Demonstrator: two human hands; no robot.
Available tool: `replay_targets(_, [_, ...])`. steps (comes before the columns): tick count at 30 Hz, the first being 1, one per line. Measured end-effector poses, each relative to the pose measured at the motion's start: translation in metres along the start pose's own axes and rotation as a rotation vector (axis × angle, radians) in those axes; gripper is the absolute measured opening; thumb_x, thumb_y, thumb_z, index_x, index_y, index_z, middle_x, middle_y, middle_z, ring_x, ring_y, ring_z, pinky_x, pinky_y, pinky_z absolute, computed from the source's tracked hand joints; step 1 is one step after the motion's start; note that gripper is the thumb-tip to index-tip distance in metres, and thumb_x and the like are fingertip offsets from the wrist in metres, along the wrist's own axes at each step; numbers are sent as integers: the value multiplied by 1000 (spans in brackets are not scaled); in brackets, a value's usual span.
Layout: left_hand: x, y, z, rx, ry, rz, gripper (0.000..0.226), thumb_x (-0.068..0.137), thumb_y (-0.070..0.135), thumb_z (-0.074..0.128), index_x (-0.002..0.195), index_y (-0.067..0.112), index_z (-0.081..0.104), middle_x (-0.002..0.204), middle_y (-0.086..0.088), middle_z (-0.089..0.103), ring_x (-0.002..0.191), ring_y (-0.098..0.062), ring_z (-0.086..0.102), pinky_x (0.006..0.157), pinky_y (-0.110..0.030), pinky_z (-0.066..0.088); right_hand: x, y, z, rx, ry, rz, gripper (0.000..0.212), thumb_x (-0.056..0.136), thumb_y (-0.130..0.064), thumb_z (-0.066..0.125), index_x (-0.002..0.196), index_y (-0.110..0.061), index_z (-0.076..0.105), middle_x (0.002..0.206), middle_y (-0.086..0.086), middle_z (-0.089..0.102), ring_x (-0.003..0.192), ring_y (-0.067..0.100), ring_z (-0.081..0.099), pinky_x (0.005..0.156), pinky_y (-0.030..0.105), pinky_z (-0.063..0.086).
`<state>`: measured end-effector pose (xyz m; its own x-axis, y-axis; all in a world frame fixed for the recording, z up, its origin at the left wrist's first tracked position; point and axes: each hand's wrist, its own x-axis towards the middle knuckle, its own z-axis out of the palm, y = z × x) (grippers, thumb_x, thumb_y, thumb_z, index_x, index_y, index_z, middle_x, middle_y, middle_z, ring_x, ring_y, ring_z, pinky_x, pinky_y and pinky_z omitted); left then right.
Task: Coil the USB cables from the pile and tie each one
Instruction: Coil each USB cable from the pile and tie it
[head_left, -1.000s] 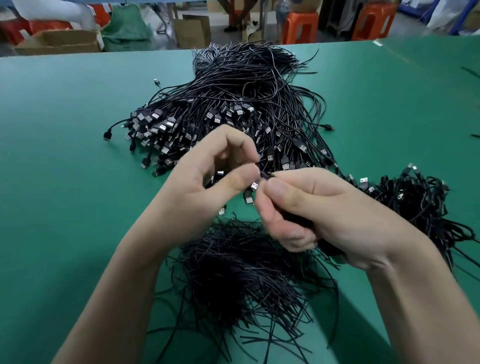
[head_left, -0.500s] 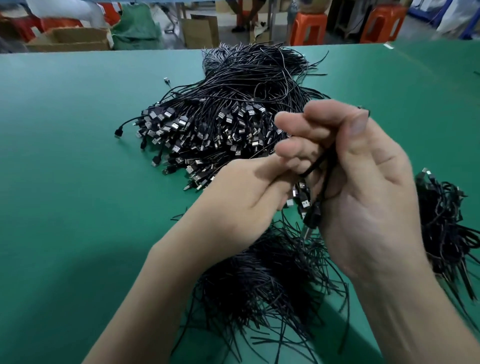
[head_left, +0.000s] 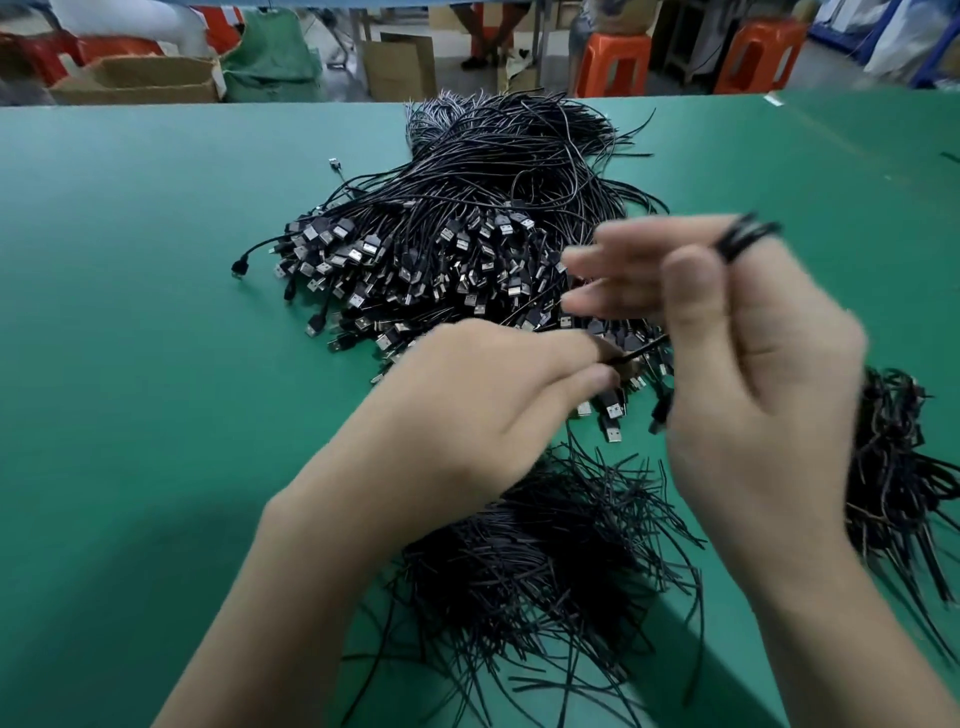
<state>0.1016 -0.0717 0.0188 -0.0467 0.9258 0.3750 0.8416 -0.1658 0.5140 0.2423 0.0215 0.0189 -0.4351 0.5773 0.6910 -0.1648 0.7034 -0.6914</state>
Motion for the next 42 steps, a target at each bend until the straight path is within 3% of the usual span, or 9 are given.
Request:
replay_targets(5, [-5,-9,-18,24,201,47,20,99,33,67,83,22,73,60,9,57,58,-13,51,57,-18,34,-5,12,4,-286,-307,168,39,110,-31,42,81,-17,64,62,-10,60,59,10,58,56,21,41])
replay_targets(11, [-3,-21,-8,-292,320,16,16,98,28,68,84,21,67,64,-2,49,60,-7,41,59,-15,34,-7,13,-1,579,-739,584,46,106,-35,34,87,-15,70,58,-5,42,54,12,33,55,24,29])
replay_targets(18, [2,-18,25,-504,89,-195,30,110,16,42,125,15,68,106,-15,72,98,-40,66,90,-57,55,-2,10,1,845,-326,576,30,102,-28,46,89,-20,72,61,-8,49,50,5,34,50,16,33])
replay_targets(21, [0,-10,32,-458,-50,-231,30,110,6,40,116,16,68,76,16,68,62,-7,57,62,-33,52,1,10,-1,743,-64,551,33,107,-26,44,94,-20,73,74,-5,62,56,3,43,51,13,38])
replay_targets(23, [0,2,32,-475,-79,-240,35,109,-1,41,95,22,62,62,27,56,56,7,51,91,-8,44,0,9,0,663,8,480,33,110,-24,40,99,-14,69,82,-2,70,62,7,51,56,17,44])
replay_targets(24, [0,7,32,-459,-89,-241,41,109,-1,41,84,28,56,61,24,52,56,6,48,69,3,36,0,9,0,607,23,430,32,111,-22,38,101,-11,67,86,1,73,68,10,57,61,20,49])
replay_targets(29, [3,6,20,-133,-141,-126,34,108,19,48,74,27,48,63,8,52,57,-10,47,58,-36,42,-6,16,-3,-40,-45,172,25,109,-22,45,101,-12,67,89,-5,75,84,14,73,75,29,58])
replay_targets(34, [-7,-12,-15,125,39,-77,22,99,49,55,88,40,72,69,15,67,68,-7,64,65,-37,53,-6,22,-3,-522,-429,259,39,101,-46,39,82,-20,61,62,-9,62,57,10,58,59,35,50])
replay_targets(42, [-10,-19,-23,-364,316,-168,13,72,45,85,75,33,81,67,1,74,62,-31,65,55,-46,49,-7,13,-10,453,-838,566,37,106,-31,38,93,-15,69,66,-6,40,63,12,35,60,20,32])
